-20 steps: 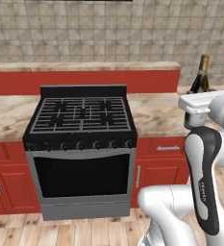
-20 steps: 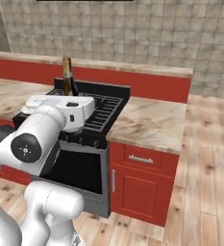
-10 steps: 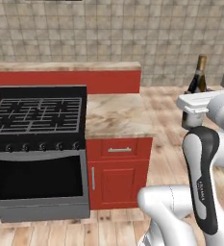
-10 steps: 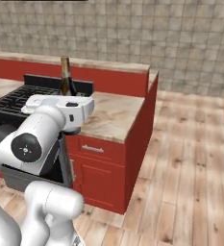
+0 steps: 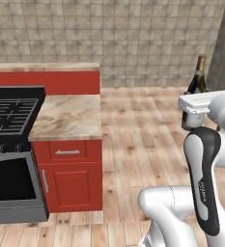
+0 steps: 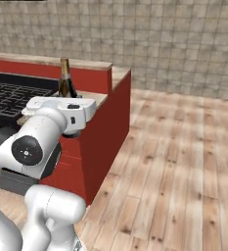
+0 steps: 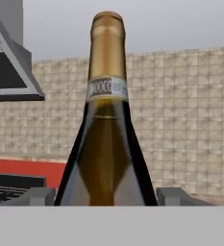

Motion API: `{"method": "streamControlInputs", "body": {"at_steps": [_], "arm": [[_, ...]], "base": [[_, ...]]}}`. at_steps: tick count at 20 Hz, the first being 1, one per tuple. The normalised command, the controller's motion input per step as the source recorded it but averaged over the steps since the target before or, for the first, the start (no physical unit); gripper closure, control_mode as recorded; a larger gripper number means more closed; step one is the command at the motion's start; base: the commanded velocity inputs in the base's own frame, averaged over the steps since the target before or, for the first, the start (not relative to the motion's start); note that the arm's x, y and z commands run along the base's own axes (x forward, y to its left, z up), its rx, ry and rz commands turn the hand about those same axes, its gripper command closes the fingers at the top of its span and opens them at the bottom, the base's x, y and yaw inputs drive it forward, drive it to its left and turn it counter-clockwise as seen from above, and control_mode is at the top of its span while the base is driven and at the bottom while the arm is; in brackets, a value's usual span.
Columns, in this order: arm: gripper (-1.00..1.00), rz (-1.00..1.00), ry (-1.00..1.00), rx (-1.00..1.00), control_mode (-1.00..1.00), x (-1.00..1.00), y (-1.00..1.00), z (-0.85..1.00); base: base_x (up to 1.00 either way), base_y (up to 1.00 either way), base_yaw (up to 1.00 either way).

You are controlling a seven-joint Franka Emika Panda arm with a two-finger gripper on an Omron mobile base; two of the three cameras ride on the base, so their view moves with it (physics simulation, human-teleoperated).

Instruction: Open the cabinet directly in front. Then move the wine and the cup to the dining counter with the candle on it.

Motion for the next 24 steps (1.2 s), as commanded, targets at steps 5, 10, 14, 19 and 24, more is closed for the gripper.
{"method": "streamControlInputs", "body": {"at_steps": [5,10,14,19,24], "arm": [[1.0,0.0,0.0,0.0,1.0,0.0,0.0,0.0],[1.0,0.0,0.0,0.0,1.0,0.0,0.0,0.0],[1.0,0.0,0.0,0.0,1.0,0.0,0.0,0.0],[1.0,0.0,0.0,0.0,1.0,0.0,0.0,0.0],[1.0,0.0,0.0,0.0,1.0,0.0,0.0,0.0]], "base": [[0.49,-0.99,-0.02],[1.0,-0.72,0.0],[1.0,-0.29,0.0],[1.0,-0.08,0.0],[1.0,-0.13,0.0]]}}
